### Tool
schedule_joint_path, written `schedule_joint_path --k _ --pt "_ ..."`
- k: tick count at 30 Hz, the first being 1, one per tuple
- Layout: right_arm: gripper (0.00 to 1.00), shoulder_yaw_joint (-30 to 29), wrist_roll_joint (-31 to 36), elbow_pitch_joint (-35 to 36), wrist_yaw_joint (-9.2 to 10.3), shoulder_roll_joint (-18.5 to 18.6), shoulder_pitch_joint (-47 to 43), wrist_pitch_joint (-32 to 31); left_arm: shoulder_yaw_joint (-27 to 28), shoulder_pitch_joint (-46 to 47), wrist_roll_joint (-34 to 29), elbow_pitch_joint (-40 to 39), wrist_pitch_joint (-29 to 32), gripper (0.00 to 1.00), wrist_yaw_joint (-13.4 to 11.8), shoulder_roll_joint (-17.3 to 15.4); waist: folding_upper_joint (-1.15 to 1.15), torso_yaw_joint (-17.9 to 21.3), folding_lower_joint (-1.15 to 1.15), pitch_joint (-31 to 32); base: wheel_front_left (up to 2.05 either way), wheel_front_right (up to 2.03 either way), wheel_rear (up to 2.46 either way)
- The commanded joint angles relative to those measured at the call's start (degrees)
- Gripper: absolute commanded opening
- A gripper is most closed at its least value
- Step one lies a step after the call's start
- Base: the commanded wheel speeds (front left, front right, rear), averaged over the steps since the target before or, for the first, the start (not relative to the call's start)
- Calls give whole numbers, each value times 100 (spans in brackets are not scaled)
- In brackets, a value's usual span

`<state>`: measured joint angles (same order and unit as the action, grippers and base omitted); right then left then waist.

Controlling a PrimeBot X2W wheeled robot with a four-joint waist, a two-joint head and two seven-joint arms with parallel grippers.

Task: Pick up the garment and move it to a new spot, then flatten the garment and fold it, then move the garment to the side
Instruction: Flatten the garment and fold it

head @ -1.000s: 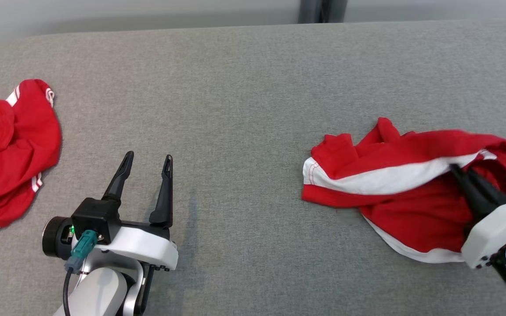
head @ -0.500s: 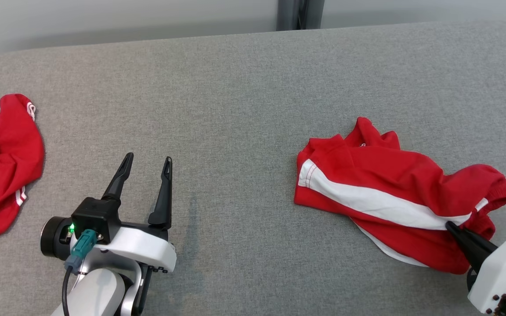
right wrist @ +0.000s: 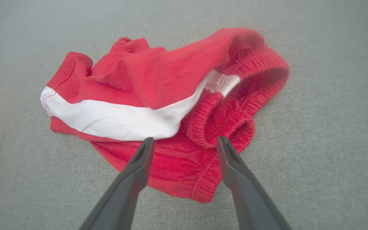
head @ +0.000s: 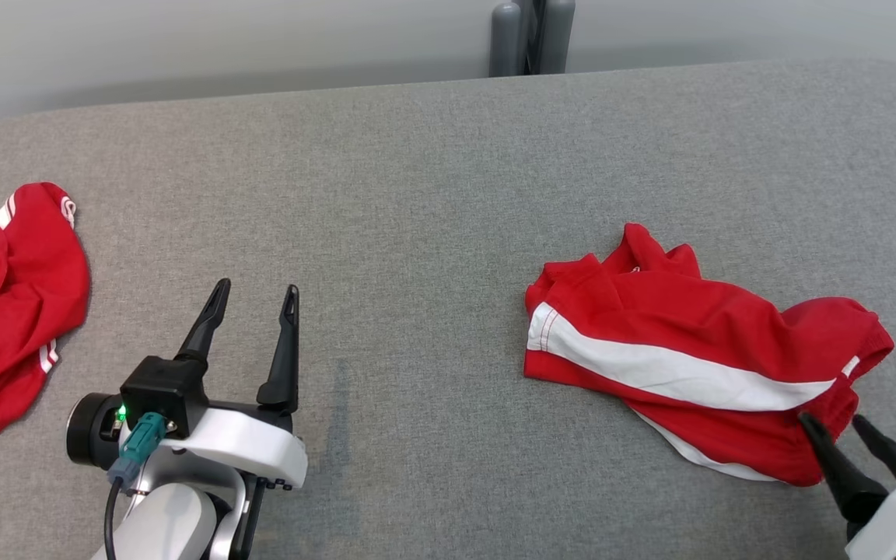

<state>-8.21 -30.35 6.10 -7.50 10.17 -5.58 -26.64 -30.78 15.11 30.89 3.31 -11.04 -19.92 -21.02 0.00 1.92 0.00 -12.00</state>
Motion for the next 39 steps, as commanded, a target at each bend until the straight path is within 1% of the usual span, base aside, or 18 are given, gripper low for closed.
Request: schedule_joint_path --k 1,6,9,13,17,21,26,30,39 --pt "100 -121 35 133 1 -52 -81 108 31 -48 29 -27 6 100 -40 -49 0 2 0 24 0 0 0" --pt "100 -463 145 616 1 -282 -113 475 95 -104 48 -78 -26 100 -105 -96 0 16 0 76 0 0 0" --pt "100 -556 367 836 1 -364 94 910 129 -138 65 -115 -45 100 -149 -114 0 13 0 104 0 0 0" --pt "100 -433 721 909 2 -418 409 1621 160 -161 91 -143 -69 100 -186 -106 0 -24 0 167 0 0 0" --pt "100 -190 1010 742 2 -426 642 2132 152 -209 99 -142 -85 100 -182 -106 0 -110 0 267 0 0 0" --pt "100 110 1304 571 1 -327 786 2521 124 -264 100 -167 -88 100 -194 -123 0 -195 0 338 0 0 0" --pt "100 441 1361 334 1 -273 873 2979 110 -305 129 -188 -84 100 -219 -131 0 -240 0 385 0 0 0" --pt "100 566 1295 -58 2 -205 929 3102 95 -328 144 -179 -88 100 -206 -128 0 -266 0 416 0 0 0" --pt "100 695 1280 -457 1 -130 1008 3280 69 -337 162 -138 -99 100 -185 -140 0 -279 0 474 0 0 0"
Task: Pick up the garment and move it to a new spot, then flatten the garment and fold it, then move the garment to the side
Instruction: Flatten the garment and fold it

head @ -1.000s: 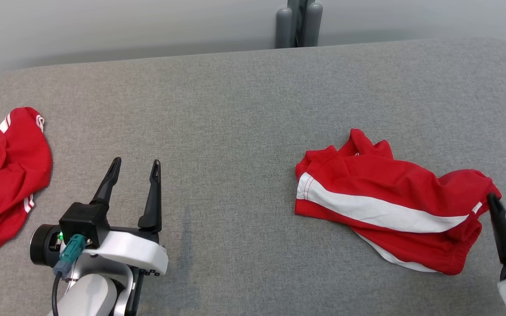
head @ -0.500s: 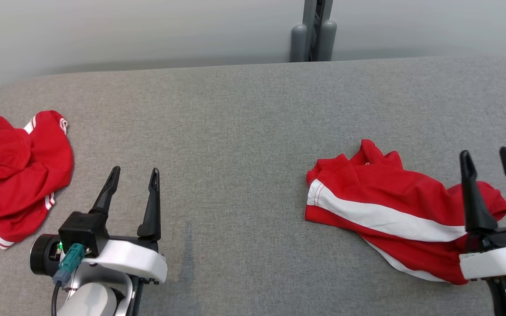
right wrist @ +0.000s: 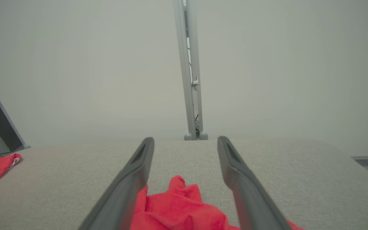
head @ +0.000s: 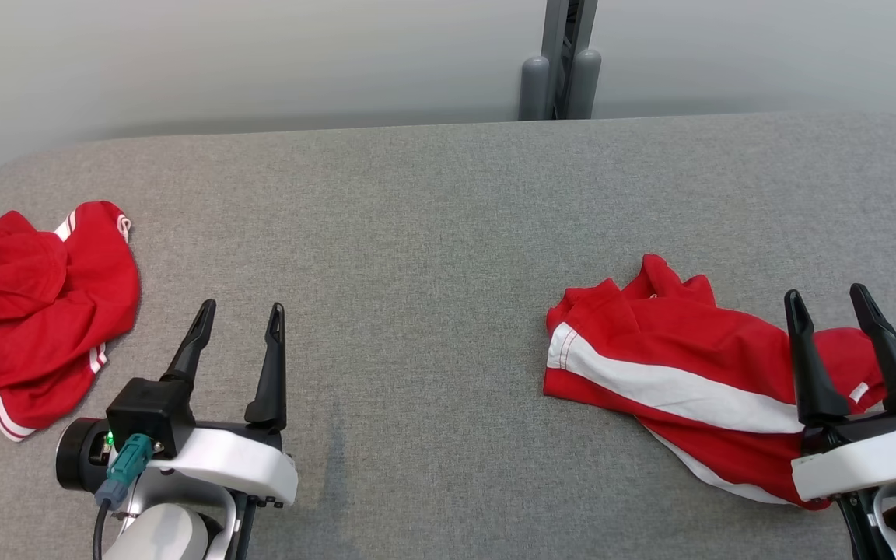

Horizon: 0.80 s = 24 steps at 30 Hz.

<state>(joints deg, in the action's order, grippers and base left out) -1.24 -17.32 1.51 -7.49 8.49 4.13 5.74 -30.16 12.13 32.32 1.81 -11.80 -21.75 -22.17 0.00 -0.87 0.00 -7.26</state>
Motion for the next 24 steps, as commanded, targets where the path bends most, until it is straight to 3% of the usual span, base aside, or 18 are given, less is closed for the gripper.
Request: schedule_joint_path --k 1,12,24 --pt "100 3 -23 -26 1 41 48 29 5 -36 21 11 -22 100 -5 -28 0 0 0 1 0 0 0" --pt "100 6 -22 -117 1 61 87 -40 -15 3 34 -4 -14 100 -47 -36 0 11 0 -41 0 0 0" --pt "100 -911 -170 -70 1 73 -638 -757 -29 52 24 -40 -43 100 -60 -43 0 164 0 -272 0 0 0"
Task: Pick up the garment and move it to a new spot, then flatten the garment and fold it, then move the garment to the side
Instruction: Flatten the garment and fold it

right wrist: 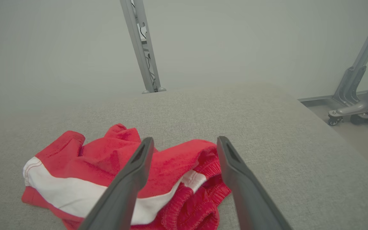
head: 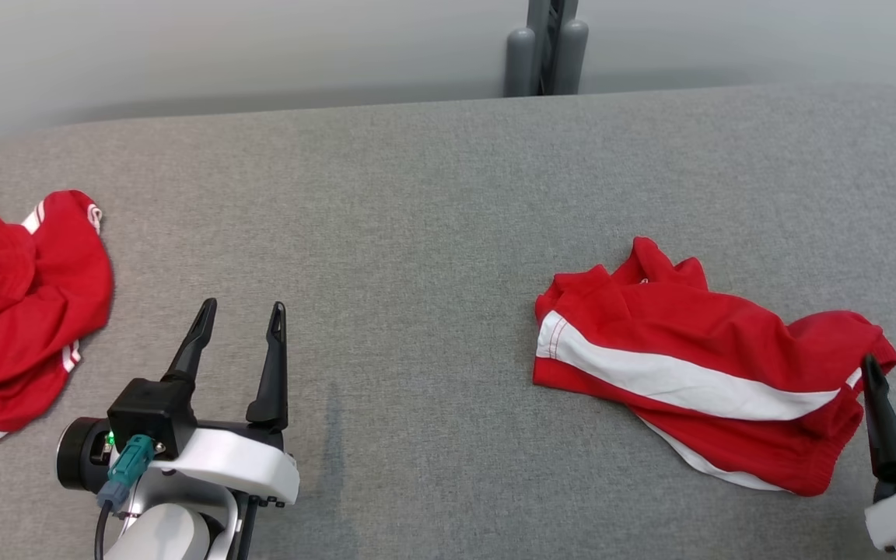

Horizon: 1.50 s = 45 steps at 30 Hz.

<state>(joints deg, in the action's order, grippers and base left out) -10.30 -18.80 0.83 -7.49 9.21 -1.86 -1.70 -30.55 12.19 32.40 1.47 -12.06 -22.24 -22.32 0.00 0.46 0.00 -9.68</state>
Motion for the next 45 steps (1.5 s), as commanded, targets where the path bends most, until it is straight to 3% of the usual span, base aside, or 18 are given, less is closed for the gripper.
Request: schedule_joint_path --k 1,12,21,24,29,34,39,45 --pt "100 -75 -36 -14 1 -7 -86 -68 5 66 10 -3 -18 100 -2 -28 0 51 0 -58 0 0 0" --pt "100 -265 -260 -567 0 -65 152 -331 -95 295 -66 44 7 100 60 -3 0 143 0 -349 0 0 0" --pt "100 148 -604 -1181 0 89 675 -205 -144 430 -96 89 -1 100 83 36 0 46 0 -499 0 0 0" --pt "0 268 -716 -1280 0 158 782 -171 -138 460 -91 114 -21 100 76 44 0 22 0 -527 0 0 0" --pt "0 424 -858 -1065 1 296 835 -244 -113 460 -57 153 -57 100 66 53 0 9 0 -517 0 0 0" --pt "0 874 -744 -343 0 648 973 -817 -81 400 -17 168 -77 100 41 38 0 93 0 -475 0 0 0" --pt "0 1594 -603 499 0 1368 1222 -2018 -112 406 -14 174 -66 100 63 39 0 165 0 -434 0 0 0" --pt "0 2020 -1025 1502 1 2053 1324 -3431 -135 472 -2 196 -78 100 85 71 0 109 0 -421 0 0 0"
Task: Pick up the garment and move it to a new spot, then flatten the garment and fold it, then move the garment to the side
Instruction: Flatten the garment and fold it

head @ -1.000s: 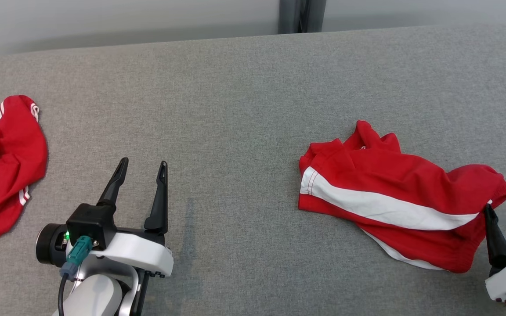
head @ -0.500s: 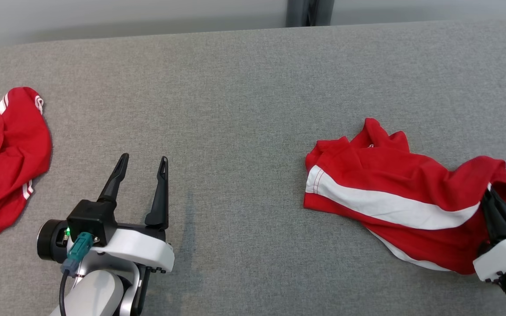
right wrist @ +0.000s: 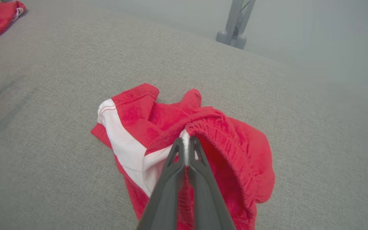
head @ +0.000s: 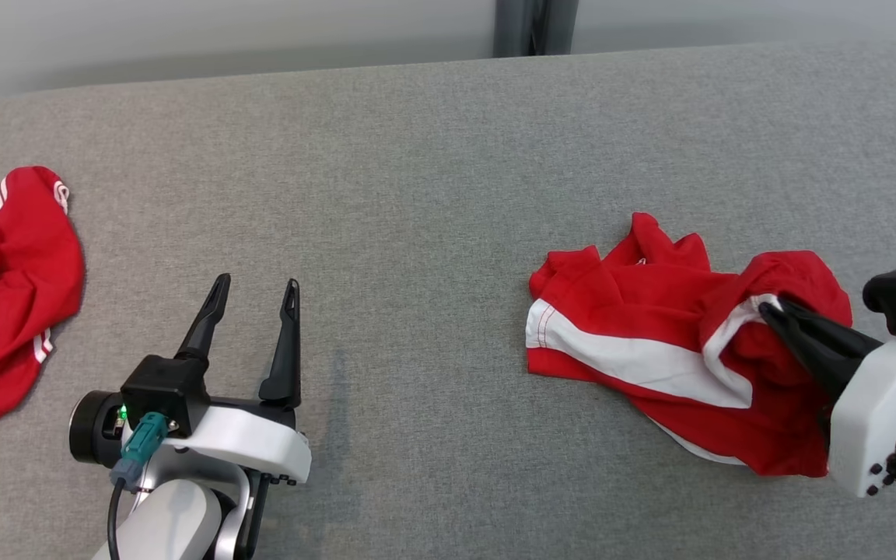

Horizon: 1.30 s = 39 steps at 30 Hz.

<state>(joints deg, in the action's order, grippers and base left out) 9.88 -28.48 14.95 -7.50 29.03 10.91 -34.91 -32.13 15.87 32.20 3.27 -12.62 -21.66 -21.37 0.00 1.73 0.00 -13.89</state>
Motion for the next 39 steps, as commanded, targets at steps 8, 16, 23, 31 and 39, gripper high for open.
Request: schedule_joint_path --k 8,16,23,31,39 --pt "0 -358 -1608 1180 2 -104 167 -989 46 56 72 64 -73 100 35 9 0 -83 0 -8 0 0 0" --pt "0 -1033 -2083 764 1 -522 527 -400 14 148 47 73 -87 100 42 31 0 -83 0 -67 0 0 0" --pt "0 -1254 -1940 -796 1 -714 438 773 -52 253 8 95 -82 100 70 72 0 -107 0 -195 0 0 0" --pt "0 -866 -2132 -2408 1 -765 203 1987 -70 296 35 159 -81 100 87 58 0 -85 0 -243 0 0 0" --pt "100 -446 -2249 -2832 1 -560 128 2877 -67 272 52 146 -44 100 57 -16 0 -5 0 -130 0 0 0"
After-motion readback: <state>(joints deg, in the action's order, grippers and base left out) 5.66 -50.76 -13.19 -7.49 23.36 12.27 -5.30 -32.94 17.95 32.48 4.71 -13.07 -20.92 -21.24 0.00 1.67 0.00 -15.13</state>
